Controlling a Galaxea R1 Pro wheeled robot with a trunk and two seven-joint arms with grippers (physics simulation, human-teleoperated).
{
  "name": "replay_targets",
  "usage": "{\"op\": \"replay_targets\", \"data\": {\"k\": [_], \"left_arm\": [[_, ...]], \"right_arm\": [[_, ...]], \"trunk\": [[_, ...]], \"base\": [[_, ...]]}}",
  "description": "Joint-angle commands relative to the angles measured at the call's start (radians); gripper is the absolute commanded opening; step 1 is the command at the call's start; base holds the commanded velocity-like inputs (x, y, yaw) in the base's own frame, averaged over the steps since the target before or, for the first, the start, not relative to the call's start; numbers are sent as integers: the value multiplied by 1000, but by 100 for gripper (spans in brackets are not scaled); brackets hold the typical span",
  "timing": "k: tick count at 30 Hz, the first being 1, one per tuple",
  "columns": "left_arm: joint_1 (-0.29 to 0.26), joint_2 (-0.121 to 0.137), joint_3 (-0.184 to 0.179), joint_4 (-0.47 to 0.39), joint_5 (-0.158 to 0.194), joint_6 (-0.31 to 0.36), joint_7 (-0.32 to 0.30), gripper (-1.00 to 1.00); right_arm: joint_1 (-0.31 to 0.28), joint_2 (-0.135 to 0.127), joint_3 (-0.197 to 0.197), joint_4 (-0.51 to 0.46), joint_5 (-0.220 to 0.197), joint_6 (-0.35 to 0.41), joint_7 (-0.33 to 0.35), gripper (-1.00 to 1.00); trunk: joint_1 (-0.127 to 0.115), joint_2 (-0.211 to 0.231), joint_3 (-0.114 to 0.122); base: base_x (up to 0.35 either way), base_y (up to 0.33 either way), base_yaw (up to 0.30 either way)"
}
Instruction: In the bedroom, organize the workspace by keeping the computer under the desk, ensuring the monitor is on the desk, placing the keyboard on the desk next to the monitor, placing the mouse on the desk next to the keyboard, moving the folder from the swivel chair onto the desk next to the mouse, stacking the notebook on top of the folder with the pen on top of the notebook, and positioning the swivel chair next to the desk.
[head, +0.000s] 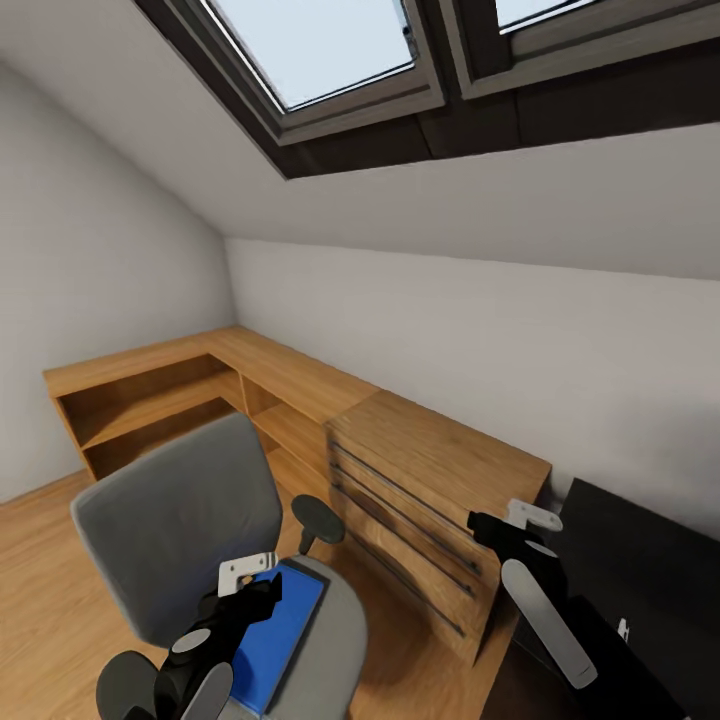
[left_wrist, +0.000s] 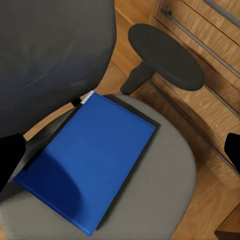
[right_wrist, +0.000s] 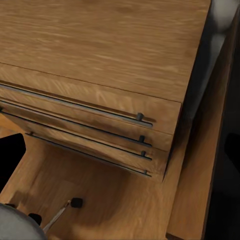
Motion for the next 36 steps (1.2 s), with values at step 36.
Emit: {"op": "replay_targets", "data": {"k": [36], "left_arm": [[-1, 2, -3, -1, 9, 4, 10, 100]], "right_arm": [[-1, -1, 88, 1, -2, 2, -21, 100]], "trunk": [[0, -1, -1]], "base": [[0, 0, 260]]}}
